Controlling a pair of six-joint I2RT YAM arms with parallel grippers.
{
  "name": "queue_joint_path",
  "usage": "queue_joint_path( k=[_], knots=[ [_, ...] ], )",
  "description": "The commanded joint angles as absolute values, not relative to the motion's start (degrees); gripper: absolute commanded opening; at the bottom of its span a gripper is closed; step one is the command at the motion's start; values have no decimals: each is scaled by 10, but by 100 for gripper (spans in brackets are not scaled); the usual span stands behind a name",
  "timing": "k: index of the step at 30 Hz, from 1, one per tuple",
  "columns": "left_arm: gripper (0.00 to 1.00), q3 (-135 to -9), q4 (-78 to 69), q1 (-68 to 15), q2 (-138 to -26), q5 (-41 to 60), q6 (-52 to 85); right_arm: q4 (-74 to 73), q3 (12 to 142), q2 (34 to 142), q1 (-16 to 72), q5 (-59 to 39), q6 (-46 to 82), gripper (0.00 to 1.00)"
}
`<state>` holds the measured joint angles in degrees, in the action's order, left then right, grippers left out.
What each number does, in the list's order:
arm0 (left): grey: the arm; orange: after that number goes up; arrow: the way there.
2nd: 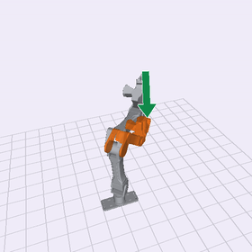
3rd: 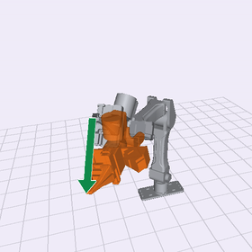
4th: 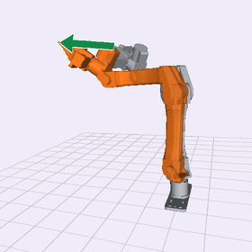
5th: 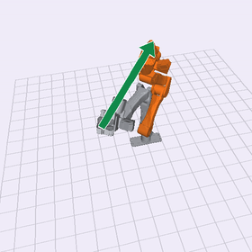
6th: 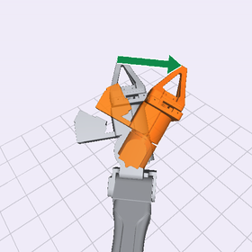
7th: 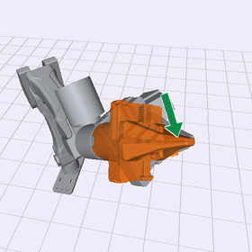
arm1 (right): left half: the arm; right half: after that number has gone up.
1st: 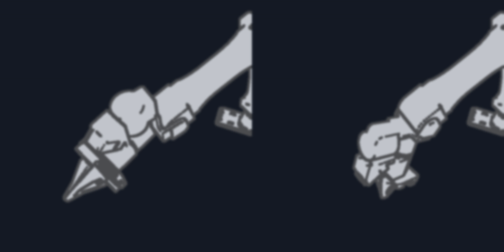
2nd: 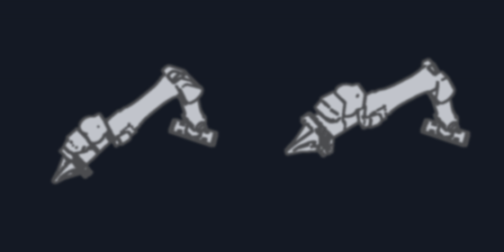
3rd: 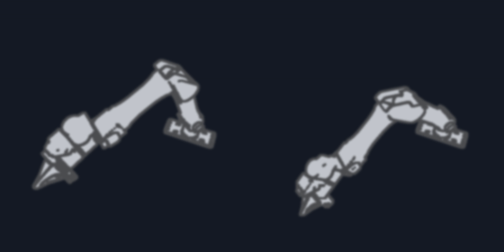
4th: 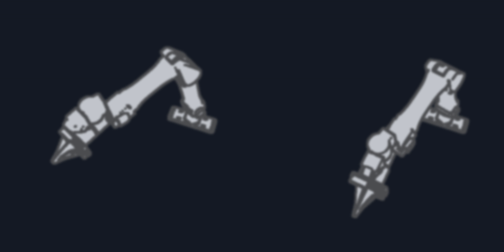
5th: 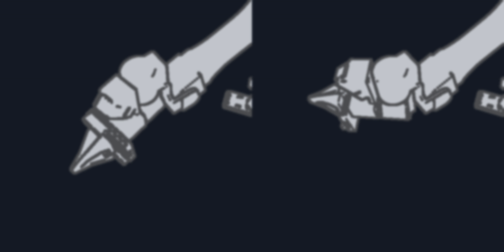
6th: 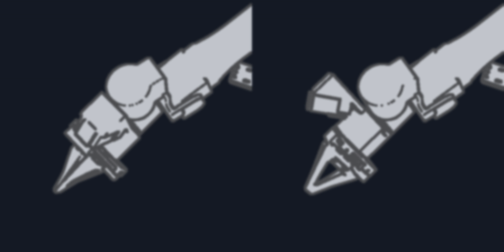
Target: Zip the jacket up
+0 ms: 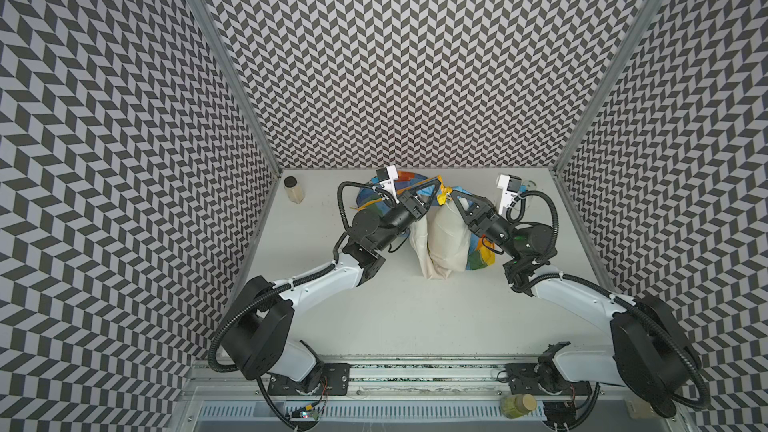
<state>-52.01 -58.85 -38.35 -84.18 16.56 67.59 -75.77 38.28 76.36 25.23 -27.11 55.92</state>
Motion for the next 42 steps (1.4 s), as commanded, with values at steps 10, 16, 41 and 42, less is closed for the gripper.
queue_joint_path(
  k=[10,16,41,42],
  knots=[
    [0,-527,-627,-390,-838,173,677,-809,397,765,256,-262,555,0],
    [0,-523,-628,-390,-836,172,678,-810,397,769,256,-261,554,0],
    [0,-522,-622,-383,-826,167,675,-809,382,761,256,-262,546,0],
    [0,-522,-621,-384,-825,168,675,-809,381,760,257,-261,546,0]
  ],
)
